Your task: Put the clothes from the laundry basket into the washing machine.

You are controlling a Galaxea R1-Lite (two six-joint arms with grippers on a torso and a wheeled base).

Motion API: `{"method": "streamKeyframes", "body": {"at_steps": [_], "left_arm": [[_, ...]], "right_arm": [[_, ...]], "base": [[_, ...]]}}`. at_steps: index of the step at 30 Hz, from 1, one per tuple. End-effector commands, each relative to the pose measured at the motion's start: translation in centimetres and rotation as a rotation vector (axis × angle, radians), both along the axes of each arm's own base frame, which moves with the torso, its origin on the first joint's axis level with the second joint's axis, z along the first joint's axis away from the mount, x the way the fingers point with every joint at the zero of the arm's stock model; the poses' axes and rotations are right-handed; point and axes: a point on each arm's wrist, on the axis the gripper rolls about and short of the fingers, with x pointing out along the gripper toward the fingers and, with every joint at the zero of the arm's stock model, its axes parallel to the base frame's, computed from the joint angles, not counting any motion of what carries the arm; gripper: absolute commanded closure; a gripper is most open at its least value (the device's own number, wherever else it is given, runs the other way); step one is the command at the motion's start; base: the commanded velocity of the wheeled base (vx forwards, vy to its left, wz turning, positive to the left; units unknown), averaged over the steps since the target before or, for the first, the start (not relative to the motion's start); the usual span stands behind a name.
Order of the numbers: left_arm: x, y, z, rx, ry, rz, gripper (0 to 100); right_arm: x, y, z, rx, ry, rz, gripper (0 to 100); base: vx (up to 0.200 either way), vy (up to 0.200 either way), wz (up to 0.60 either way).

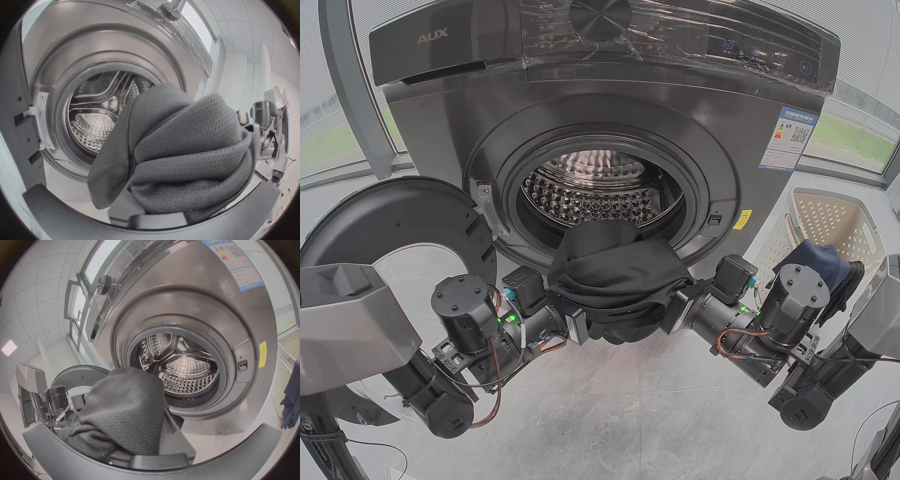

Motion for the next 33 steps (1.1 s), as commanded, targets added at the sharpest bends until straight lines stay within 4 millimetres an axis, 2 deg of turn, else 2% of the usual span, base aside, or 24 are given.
{"method": "streamKeyframes", "body": {"at_steps": [1, 6, 7, 14, 15, 16, 17, 21, 28, 33], "left_arm": [[-1.6, 1.1, 2.0, -0.028, -0.03, -0.002, 100], [-2.4, 1.4, 2.2, -0.036, -0.018, 0.009, 100], [-2.6, 1.4, 2.2, -0.04, -0.015, 0.013, 100], [-4.0, 2.4, 2.6, -0.039, -0.01, 0.019, 100], [-4.6, 3.0, 3.0, -0.044, -0.014, 0.02, 100], [-4.7, 3.0, 3.1, -0.045, -0.015, 0.02, 100], [-5.2, 3.5, 3.4, -0.05, -0.017, 0.023, 100], [-5.5, 3.8, 3.2, -0.036, -0.017, 0.026, 100], [-5.6, 4.1, 2.6, -0.019, 0.005, 0.028, 100], [-5.6, 4.5, 2.4, -0.008, 0.01, 0.042, 100]], "right_arm": [[0.1, 0.7, -1.1, -0.021, 0.025, 0.014, 100], [-0.1, 0.9, -1.3, -0.023, 0.02, 0.022, 100], [-0.2, 1.0, -1.1, -0.018, 0.016, 0.029, 0], [-1.8, 1.0, -1.3, -0.044, 0.028, 0.069, 0], [-3.2, 0.5, -0.9, -0.061, 0.017, 0.096, 0], [-3.5, 0.4, -0.8, -0.064, 0.016, 0.103, 0], [-4.9, -0.2, -1.1, -0.101, 0.023, 0.146, 0], [-7.4, -2.3, -2.1, -0.176, 0.064, 0.183, 0], [-8.4, -5.4, -3.5, -0.251, 0.133, 0.129, 0], [-8.2, -6.2, -4.0, -0.26, 0.168, 0.091, 0]], "base": [[0.0, 0.0, 0.0], [0.0, 0.0, 0.0], [0.0, 0.0, 0.0], [0.0, 0.0, 0.0], [0.0, 0.0, 0.0], [0.0, 0.0, 0.0], [0.0, 0.0, 0.0], [0.0, 0.0, 0.0], [0.0, 0.0, 0.0], [0.0, 0.0, 0.0]]}}
